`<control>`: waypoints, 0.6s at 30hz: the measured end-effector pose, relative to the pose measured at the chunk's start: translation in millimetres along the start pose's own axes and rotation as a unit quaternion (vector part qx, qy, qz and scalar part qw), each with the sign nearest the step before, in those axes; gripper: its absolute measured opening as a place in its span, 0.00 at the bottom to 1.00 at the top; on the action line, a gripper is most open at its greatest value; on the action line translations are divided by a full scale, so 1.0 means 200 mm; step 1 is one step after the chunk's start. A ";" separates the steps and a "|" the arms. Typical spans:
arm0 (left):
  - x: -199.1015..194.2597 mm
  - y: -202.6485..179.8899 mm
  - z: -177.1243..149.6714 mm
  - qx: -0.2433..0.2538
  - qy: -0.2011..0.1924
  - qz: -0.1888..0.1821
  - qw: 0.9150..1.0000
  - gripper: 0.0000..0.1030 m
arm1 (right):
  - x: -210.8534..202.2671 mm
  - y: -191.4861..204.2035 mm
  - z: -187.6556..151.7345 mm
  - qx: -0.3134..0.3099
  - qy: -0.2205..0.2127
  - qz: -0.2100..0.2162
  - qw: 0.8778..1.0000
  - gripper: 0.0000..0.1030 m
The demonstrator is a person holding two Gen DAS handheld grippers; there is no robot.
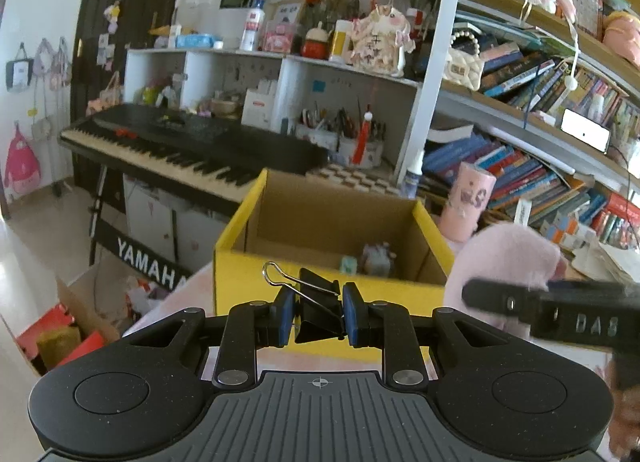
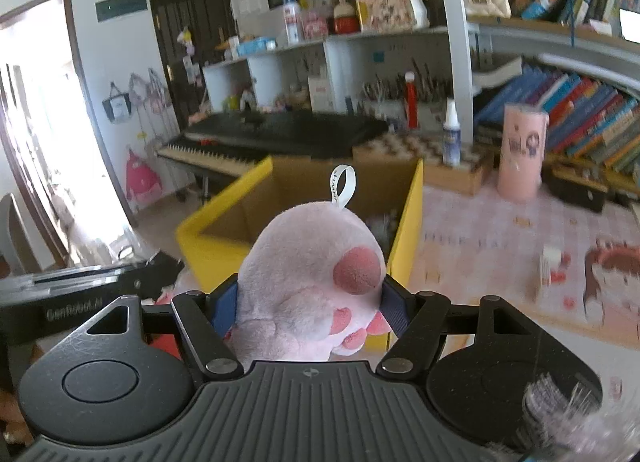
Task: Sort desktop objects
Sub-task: 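Carry the pig plush in the right tool and binder clip in the left tool toward the yellow box, then lower both tools into the yellow box and open them to release the plush and clip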
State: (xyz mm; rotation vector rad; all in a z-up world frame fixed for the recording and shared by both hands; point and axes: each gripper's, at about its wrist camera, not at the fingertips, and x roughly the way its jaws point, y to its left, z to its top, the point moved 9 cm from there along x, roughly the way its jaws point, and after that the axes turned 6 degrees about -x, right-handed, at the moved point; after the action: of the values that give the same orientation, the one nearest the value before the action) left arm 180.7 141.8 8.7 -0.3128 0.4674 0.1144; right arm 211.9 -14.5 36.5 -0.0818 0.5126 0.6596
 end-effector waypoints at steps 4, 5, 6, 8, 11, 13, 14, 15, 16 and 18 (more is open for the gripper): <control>0.10 -0.03 0.07 0.000 -0.007 0.008 1.000 0.23 | 0.09 -0.09 0.13 -0.004 -0.018 0.005 1.000 0.67; 0.13 -0.03 0.08 0.000 -0.008 0.011 1.000 0.23 | 0.12 -0.11 0.16 -0.007 -0.021 0.006 1.000 0.67; 0.16 -0.04 0.10 0.000 -0.009 0.014 1.000 0.23 | 0.15 -0.13 0.19 -0.009 -0.021 0.008 1.000 0.67; 0.22 -0.04 0.11 0.001 -0.006 0.019 1.000 0.23 | 0.20 -0.17 0.23 -0.012 -0.021 0.010 1.000 0.67; 0.31 -0.06 0.13 0.006 0.000 0.027 1.000 0.23 | 0.27 -0.22 0.28 -0.018 -0.019 0.015 1.000 0.67; 0.36 -0.07 0.13 0.009 0.004 0.033 0.999 0.23 | 0.32 -0.25 0.29 -0.025 -0.018 0.019 0.999 0.67; 0.39 -0.07 0.13 0.010 0.006 0.036 0.999 0.23 | 0.34 -0.26 0.30 -0.029 -0.016 0.020 0.999 0.67; 0.41 -0.08 0.13 0.014 0.009 0.040 0.999 0.23 | 0.37 -0.27 0.31 -0.033 -0.014 0.021 0.999 0.67; 0.44 -0.08 0.13 0.017 0.011 0.043 0.999 0.23 | 0.38 -0.28 0.31 -0.034 -0.013 0.022 0.999 0.67; 0.48 -0.08 0.12 0.023 0.019 0.052 0.998 0.23 | 0.42 -0.30 0.32 -0.036 -0.011 0.025 0.999 0.67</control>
State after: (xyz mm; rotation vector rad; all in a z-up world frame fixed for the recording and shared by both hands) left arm 279.0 137.2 -10.9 -0.2464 0.5237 0.1987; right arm 332.6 0.7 47.3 -0.1299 0.4707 0.7277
